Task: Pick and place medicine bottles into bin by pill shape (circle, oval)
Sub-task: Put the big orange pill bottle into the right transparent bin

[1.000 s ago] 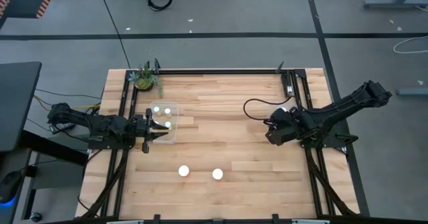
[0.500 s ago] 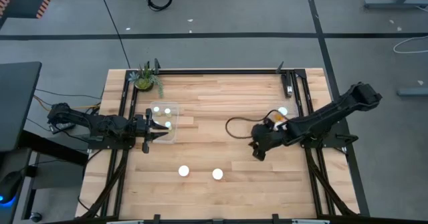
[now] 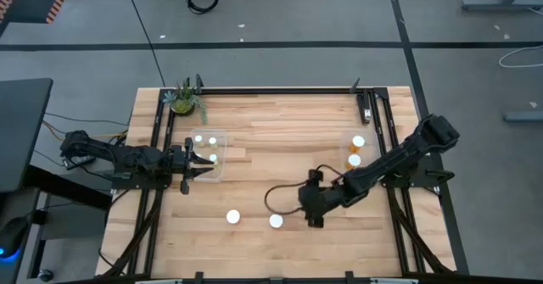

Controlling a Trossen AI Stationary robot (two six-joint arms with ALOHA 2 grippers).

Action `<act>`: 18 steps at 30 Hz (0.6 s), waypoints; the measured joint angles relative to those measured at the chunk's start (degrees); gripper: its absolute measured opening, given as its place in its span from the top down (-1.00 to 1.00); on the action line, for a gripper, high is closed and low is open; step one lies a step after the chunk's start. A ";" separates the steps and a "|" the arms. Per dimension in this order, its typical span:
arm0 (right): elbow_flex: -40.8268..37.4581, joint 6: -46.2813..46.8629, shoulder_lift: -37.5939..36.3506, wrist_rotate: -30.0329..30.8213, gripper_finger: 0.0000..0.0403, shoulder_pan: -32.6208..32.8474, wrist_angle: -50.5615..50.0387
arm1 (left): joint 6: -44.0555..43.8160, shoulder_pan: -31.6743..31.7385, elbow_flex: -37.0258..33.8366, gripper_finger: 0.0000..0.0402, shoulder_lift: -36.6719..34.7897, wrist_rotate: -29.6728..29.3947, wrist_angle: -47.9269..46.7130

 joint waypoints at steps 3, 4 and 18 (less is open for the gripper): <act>3.96 -2.82 2.48 -1.03 -0.29 0.34 -0.13 | -0.01 0.01 0.00 0.58 0.00 -0.01 -0.01; 5.18 -3.51 3.22 -1.43 -0.30 0.34 -0.18 | -0.01 0.02 0.00 0.58 0.00 0.00 0.05; 11.93 -9.07 8.20 -2.99 -0.53 0.27 1.48 | -0.03 0.00 0.00 0.55 0.00 -0.01 0.04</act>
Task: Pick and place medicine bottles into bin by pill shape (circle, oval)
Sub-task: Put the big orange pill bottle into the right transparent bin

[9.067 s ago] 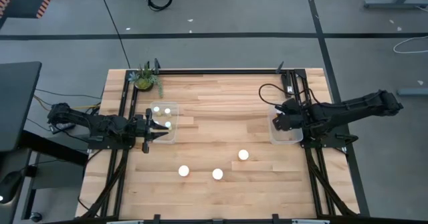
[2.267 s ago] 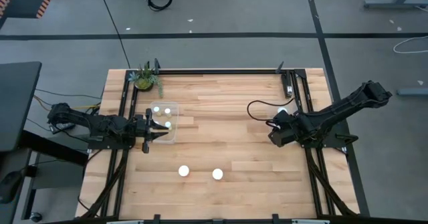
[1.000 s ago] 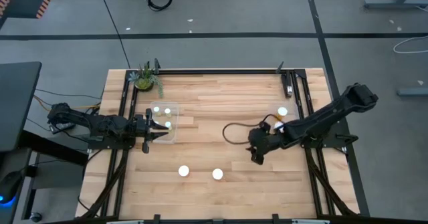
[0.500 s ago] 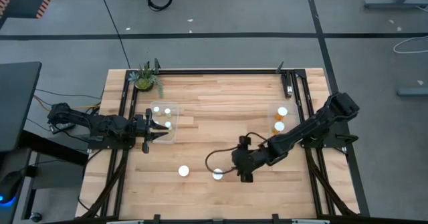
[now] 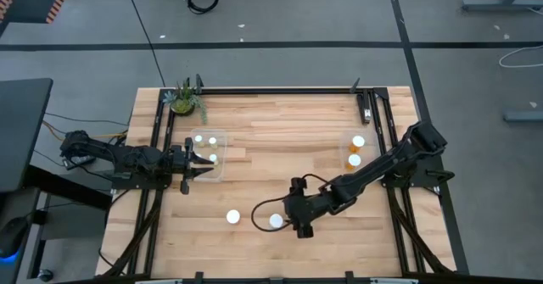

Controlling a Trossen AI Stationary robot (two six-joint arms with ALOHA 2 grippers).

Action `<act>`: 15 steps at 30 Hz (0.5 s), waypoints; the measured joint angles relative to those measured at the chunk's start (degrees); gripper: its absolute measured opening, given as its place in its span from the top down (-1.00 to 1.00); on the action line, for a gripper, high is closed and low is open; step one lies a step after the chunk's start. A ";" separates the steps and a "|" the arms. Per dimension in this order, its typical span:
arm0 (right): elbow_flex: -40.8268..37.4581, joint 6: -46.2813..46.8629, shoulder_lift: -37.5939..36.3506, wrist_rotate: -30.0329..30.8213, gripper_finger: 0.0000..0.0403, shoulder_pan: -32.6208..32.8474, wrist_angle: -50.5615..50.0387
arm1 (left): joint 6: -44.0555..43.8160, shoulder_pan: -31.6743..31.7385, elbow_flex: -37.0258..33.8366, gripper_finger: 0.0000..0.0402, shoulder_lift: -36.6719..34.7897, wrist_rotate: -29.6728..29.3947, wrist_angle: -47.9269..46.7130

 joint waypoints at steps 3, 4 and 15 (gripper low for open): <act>-0.02 -0.92 1.60 -1.25 -0.60 0.02 2.92 | 0.00 0.00 0.00 0.57 0.00 0.00 0.02; -0.02 -1.24 1.93 -1.45 -0.62 0.02 3.53 | 0.00 0.00 0.00 0.58 0.00 -0.01 -0.03; -0.04 -1.25 4.18 -2.91 -0.69 -0.41 7.08 | 0.02 0.01 0.00 0.54 0.00 0.00 -0.01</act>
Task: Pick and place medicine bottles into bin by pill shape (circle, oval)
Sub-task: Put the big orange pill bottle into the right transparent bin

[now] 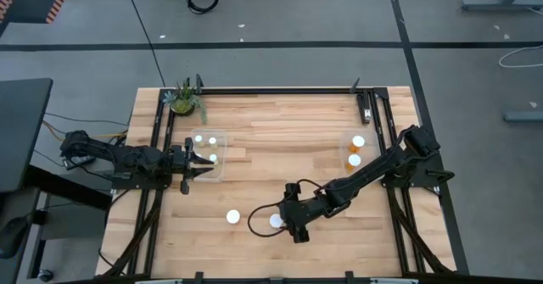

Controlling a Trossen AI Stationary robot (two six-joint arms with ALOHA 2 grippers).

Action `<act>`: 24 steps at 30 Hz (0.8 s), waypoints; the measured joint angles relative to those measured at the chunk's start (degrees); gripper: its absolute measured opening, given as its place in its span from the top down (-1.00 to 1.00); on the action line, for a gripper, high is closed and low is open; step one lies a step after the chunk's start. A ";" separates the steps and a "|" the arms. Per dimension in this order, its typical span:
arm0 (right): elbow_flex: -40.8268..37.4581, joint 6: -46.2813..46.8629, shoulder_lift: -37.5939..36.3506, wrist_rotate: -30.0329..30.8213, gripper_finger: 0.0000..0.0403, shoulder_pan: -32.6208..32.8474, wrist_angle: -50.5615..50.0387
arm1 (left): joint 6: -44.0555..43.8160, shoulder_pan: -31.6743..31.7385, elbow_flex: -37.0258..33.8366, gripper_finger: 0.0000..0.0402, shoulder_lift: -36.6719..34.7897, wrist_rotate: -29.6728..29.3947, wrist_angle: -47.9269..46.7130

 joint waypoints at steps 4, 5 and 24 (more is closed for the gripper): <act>1.58 0.01 0.54 -0.98 -0.69 -0.28 -0.21 | 0.00 -0.01 0.00 0.56 0.00 0.00 0.00; 2.23 -0.14 0.68 -1.23 -0.69 -0.33 -0.58 | -0.01 0.00 0.00 0.56 0.00 0.02 0.00; 21.35 -4.40 14.80 -2.11 -0.69 -1.17 -18.25 | 0.00 0.01 0.00 0.57 0.83 0.04 -0.01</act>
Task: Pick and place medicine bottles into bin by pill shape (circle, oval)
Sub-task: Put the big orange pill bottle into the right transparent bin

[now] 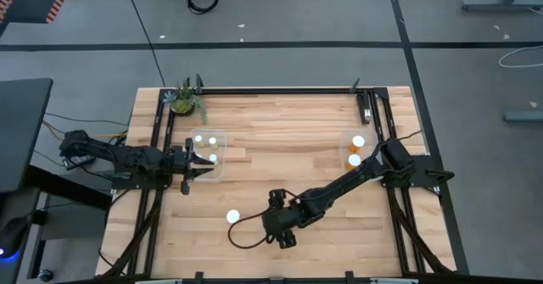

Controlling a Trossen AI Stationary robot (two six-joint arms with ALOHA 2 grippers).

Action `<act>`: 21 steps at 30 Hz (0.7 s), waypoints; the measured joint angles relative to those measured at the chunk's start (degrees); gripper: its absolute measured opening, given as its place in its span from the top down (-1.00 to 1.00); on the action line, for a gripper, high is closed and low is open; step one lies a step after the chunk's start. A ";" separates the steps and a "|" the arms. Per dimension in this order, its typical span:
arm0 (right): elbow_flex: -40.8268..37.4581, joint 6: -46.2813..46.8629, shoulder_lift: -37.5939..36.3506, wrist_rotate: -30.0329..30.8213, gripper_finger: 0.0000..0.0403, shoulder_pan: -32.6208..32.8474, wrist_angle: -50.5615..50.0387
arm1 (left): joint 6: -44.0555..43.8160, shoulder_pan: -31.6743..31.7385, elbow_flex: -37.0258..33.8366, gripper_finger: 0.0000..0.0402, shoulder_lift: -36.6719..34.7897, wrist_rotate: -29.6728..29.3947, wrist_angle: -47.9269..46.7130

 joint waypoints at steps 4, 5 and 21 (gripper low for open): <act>0.23 1.57 0.01 0.11 -0.66 -0.64 -2.79 | -0.01 0.00 0.00 0.58 0.28 -0.02 0.03; 0.25 2.22 0.00 0.10 -0.64 -0.76 -3.66 | -0.02 0.00 0.00 0.57 0.35 -0.05 0.03; 0.24 4.22 -0.54 0.18 -0.07 -1.22 -5.32 | -0.01 0.00 0.00 0.58 0.68 -0.04 0.01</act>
